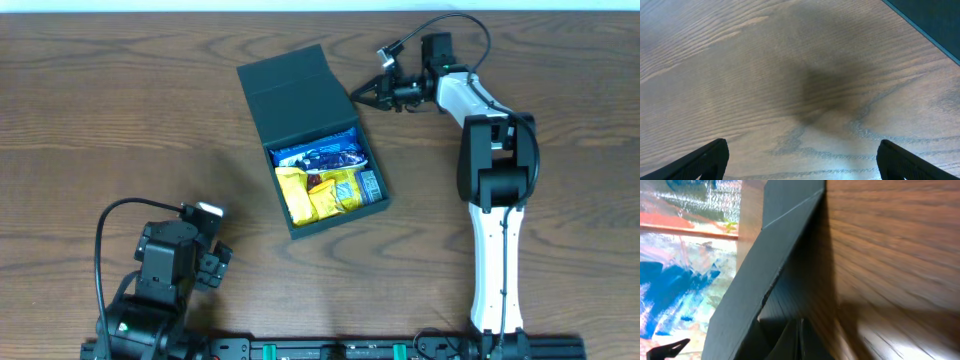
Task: Pack container
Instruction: 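Move the right gripper to the top edge of the open lid, then push the lid forward with the right gripper to close the box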
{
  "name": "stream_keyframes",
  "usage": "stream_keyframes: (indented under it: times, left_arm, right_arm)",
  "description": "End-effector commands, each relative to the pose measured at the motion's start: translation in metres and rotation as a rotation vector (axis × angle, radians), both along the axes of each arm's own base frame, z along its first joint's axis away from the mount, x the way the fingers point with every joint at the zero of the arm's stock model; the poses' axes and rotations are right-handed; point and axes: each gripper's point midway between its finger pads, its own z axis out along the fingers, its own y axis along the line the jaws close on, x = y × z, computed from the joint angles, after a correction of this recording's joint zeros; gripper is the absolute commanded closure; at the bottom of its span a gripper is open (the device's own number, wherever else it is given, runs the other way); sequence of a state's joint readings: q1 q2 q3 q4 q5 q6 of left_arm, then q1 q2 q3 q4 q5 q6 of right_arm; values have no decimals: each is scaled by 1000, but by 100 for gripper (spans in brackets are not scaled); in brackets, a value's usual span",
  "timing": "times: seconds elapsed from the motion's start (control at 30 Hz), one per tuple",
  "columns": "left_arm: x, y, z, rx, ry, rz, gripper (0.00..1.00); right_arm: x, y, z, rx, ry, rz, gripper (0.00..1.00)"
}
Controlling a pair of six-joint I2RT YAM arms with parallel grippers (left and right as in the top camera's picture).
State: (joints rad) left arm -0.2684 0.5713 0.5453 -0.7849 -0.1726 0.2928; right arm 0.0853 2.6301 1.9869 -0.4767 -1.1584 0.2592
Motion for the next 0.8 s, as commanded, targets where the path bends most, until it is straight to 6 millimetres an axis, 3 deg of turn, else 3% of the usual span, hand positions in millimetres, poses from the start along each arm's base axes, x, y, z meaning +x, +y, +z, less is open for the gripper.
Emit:
stream_keyframes:
  times: [0.0, 0.3, 0.47, 0.77]
  left_arm:
    - [0, 4, 1, 17, -4, 7, 5]
    - [0, 4, 1, 17, -4, 7, 5]
    - [0, 4, 1, 17, -4, 7, 5]
    - [0, 4, 1, 17, -4, 7, 5]
  right_arm:
    - [-4, 14, 1, 26, 1, 33, 98]
    - [-13, 41, 4, 39, 33, 66, 98]
    - [-12, 53, 32, 191, 44, 117, 99]
    - [-18, 59, 44, 249, 67, 158, 98]
